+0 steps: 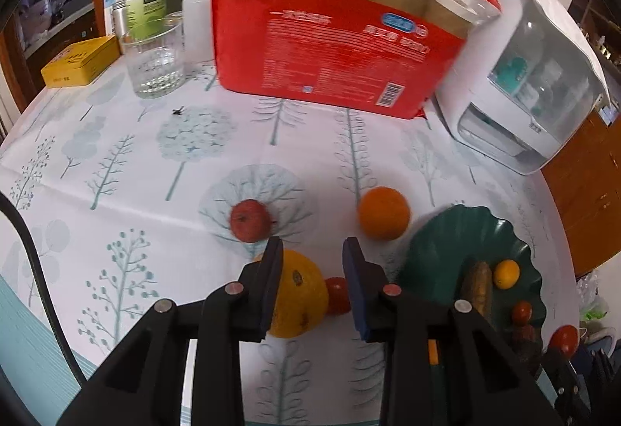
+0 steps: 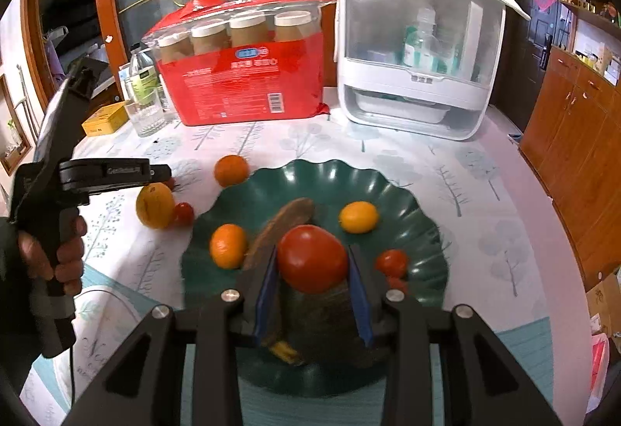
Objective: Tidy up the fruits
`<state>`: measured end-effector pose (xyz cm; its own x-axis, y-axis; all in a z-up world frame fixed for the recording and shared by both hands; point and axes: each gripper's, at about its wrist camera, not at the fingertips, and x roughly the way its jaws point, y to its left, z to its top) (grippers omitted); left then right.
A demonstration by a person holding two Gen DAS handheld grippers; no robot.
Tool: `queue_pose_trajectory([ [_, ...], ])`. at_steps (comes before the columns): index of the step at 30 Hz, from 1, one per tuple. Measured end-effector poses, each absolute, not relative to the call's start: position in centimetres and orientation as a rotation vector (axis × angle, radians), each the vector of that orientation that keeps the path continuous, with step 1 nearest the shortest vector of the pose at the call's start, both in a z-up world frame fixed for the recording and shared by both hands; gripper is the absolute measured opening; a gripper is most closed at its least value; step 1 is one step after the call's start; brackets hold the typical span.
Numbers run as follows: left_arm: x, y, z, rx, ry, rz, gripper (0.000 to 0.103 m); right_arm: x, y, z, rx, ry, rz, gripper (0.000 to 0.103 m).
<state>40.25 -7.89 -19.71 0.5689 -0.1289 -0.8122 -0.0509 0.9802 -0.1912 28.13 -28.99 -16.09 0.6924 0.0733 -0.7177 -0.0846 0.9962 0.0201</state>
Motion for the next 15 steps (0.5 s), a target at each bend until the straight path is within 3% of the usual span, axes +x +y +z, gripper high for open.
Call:
queue_pose_trajectory([
  [15, 40.0, -12.1, -19.8, -0.171, 0.996, -0.088, 0.03, 31.1, -31.8, -18.0, 0.035, 0.869, 0.124, 0.039],
])
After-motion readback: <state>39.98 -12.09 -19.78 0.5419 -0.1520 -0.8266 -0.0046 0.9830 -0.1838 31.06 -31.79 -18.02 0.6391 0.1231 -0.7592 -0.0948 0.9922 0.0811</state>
